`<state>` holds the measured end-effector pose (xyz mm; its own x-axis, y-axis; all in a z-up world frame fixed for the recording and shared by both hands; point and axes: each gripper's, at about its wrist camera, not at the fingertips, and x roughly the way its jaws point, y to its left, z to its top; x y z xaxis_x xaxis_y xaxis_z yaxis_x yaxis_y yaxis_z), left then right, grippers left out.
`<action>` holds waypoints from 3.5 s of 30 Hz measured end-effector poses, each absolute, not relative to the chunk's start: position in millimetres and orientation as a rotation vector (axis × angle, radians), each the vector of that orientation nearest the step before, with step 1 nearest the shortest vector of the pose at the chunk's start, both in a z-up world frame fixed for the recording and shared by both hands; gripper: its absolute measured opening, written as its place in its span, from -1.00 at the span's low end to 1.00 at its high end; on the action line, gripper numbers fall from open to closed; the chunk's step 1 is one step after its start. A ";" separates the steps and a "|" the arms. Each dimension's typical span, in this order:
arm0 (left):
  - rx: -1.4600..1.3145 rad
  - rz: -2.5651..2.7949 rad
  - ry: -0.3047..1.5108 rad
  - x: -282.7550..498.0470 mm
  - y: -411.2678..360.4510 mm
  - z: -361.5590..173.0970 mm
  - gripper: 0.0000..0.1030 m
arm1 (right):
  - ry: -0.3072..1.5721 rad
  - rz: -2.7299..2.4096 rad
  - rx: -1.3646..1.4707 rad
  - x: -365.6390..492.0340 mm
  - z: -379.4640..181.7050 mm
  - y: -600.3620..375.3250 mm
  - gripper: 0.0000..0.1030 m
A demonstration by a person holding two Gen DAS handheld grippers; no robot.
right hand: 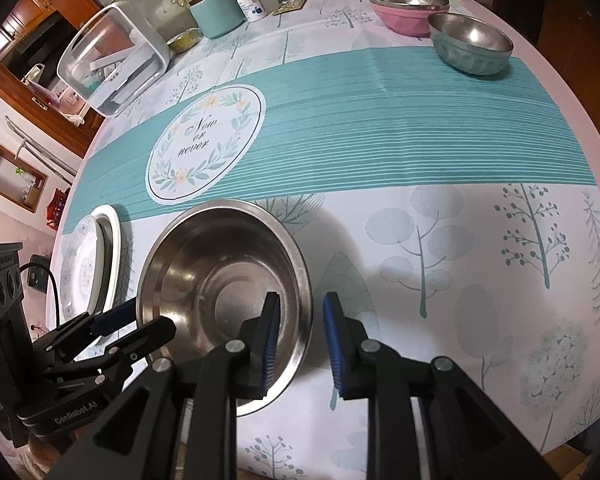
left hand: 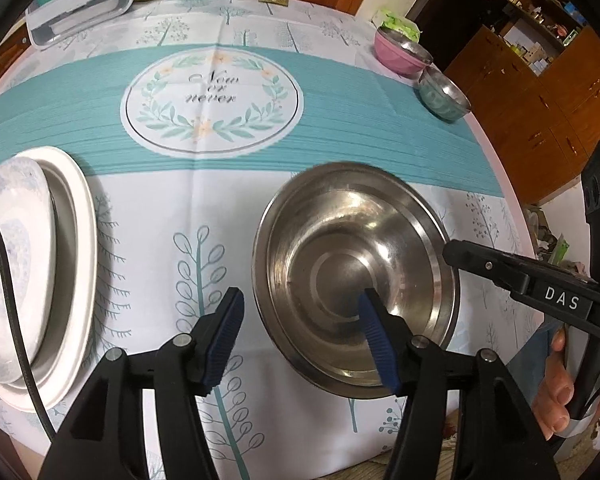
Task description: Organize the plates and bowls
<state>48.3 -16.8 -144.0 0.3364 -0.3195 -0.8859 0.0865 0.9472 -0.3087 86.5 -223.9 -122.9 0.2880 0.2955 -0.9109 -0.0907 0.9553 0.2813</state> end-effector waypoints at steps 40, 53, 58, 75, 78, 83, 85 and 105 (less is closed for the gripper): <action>-0.072 -0.369 1.008 323.9 -149.5 -23.0 0.70 | 0.919 -0.076 0.188 275.9 19.3 -388.8 -0.15; -0.216 -0.324 1.046 436.7 -191.4 -108.6 0.68 | 0.917 -0.101 0.379 368.5 -67.6 -380.4 -0.14; -0.095 -0.324 1.041 453.3 -214.6 -120.9 0.57 | 0.950 -0.145 0.299 389.2 -85.2 -366.0 -0.14; -0.084 -0.429 1.194 492.5 -228.9 -170.0 -0.67 | 1.014 -0.196 0.183 414.9 -122.0 -347.7 -0.58; -0.078 -0.407 1.181 488.6 -224.8 -167.7 -0.77 | 1.010 -0.192 0.208 413.1 -118.2 -349.6 -0.73; -0.134 -0.430 1.198 475.9 -209.6 -154.5 -0.78 | 0.991 -0.164 0.264 400.6 -103.5 -351.1 -0.77; -0.125 -0.434 1.192 464.6 -204.3 -144.2 -0.77 | 0.985 -0.148 0.285 391.2 -94.8 -349.4 -0.78; -0.041 -0.448 1.142 256.1 -120.6 -28.0 -0.67 | 0.977 0.150 0.258 229.4 9.2 -293.4 -0.83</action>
